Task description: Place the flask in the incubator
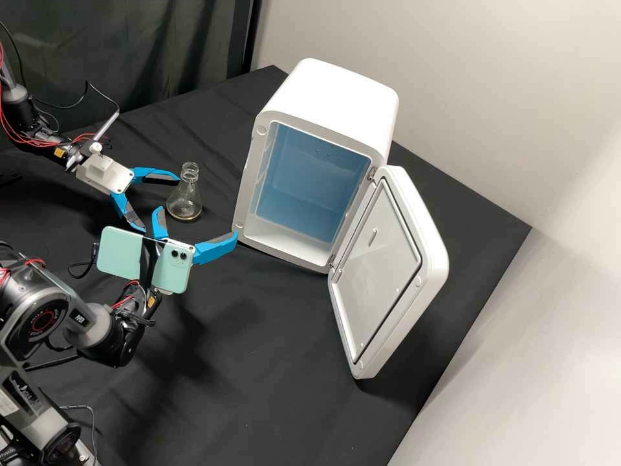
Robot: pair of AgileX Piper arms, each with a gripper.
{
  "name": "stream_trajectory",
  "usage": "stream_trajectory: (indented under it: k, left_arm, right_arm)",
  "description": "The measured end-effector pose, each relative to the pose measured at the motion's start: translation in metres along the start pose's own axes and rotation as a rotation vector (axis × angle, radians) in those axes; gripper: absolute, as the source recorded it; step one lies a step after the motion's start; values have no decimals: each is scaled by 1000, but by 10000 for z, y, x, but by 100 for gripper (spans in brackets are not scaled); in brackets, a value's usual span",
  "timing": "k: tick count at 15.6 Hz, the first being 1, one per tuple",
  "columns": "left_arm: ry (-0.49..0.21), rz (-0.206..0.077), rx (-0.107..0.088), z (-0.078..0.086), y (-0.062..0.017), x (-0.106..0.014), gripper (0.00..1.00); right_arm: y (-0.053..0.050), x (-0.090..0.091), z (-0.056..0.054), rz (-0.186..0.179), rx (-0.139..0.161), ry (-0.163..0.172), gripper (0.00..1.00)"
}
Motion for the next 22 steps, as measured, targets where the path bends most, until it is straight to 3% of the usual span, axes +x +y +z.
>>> stream_trajectory:
  k: [8,22]
  left_arm:
    - [6,-3,17,-76,47,53,100]
    - [5,-8,18,-84,41,48,100]
  right_arm:
    - [-40,16,5,-14,1,-7,100]
    - [-59,23,-3,-20,-10,-5,100]
